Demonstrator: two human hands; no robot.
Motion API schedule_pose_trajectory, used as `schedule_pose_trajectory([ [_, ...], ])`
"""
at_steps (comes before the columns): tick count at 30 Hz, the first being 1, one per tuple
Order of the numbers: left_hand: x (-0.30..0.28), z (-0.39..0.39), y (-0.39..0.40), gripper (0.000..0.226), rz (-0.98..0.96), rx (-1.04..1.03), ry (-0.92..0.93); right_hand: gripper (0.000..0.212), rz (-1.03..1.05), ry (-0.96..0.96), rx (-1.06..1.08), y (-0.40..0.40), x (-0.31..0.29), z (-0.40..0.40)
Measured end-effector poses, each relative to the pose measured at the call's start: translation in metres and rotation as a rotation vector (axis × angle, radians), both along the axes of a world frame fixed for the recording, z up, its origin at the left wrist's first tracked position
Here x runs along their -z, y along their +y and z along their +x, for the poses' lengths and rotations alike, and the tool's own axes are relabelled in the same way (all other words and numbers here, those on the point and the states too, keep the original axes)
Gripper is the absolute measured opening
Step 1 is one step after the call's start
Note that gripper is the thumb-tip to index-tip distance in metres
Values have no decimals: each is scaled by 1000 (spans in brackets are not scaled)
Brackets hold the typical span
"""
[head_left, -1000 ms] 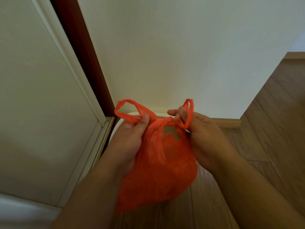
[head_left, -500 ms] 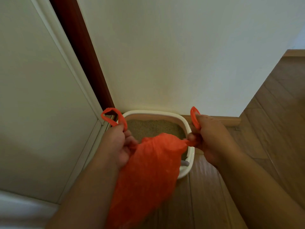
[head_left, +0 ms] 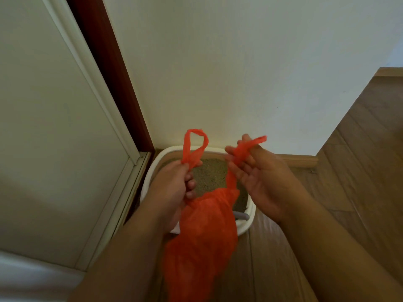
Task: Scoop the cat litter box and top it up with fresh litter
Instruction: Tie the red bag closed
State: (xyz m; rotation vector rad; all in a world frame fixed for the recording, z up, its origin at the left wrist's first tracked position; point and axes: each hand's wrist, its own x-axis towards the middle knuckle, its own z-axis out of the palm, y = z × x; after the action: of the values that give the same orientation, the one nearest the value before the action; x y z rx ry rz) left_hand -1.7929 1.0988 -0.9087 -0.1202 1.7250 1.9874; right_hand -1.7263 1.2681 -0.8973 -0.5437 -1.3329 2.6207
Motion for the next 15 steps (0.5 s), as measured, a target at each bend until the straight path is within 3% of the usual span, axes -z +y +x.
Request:
schedule_pose_trajectory([
  [3,0,6,3,27,31,38,42,54,-81,43,-5,-6,5,-2],
  [5,1,6,2,28,26,41,74,70,103,-93,-8,-3,12,-2],
  [7,1,5,1,29,23,41,98,52,481,-294,-83,-1,18,1],
  [9,1,4,2,28,79,45,85,36,679,-472,-193,-1,23,5],
  [12,-1,5,3,29,144,76,64,43,763,-569,-396,-6,29,6],
  [15,-5,8,3,29,177,112,54,45,724,-563,-447,-12,34,4],
])
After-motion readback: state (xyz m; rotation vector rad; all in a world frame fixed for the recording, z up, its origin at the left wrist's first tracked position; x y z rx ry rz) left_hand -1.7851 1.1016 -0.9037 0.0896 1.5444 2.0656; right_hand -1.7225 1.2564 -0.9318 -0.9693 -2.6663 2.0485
